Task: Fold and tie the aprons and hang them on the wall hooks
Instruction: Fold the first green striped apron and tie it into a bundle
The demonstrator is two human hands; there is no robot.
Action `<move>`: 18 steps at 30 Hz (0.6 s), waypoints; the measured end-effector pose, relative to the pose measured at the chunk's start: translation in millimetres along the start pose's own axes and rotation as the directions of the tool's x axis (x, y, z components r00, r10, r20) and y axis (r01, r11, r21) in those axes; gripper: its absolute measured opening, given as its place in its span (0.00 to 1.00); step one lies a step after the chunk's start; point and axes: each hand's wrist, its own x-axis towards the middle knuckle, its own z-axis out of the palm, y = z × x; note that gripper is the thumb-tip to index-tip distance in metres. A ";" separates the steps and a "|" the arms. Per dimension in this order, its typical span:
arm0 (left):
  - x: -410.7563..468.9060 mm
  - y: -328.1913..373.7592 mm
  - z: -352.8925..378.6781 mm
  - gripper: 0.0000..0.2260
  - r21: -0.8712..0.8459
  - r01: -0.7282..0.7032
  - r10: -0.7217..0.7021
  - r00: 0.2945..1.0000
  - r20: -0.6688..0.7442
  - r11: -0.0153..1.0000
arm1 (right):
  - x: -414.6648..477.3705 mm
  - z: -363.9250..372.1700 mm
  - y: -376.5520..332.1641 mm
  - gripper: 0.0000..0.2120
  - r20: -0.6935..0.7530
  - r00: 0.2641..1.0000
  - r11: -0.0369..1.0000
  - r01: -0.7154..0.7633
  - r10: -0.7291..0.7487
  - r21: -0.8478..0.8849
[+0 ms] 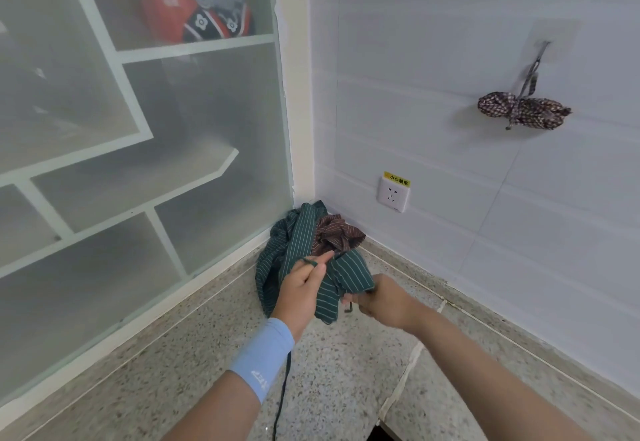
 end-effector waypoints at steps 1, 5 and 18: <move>-1.4 -1.1 0.1 0.13 0.053 -0.036 0.034 0.999 0.029 0.998 | 1.0 -6.3 1.5 0.07 0.075 0.996 0.986 -0.066 0.054 0.156; -2.0 -16.3 3.7 0.13 0.303 -0.215 0.181 0.974 0.136 0.928 | 6.5 -20.5 11.5 0.14 0.237 0.942 0.762 -0.331 0.237 0.557; 3.2 -109.5 9.0 0.10 0.619 -0.225 0.151 0.974 0.170 0.752 | 32.7 47.9 62.8 0.07 -0.074 0.934 0.814 -0.264 0.350 0.518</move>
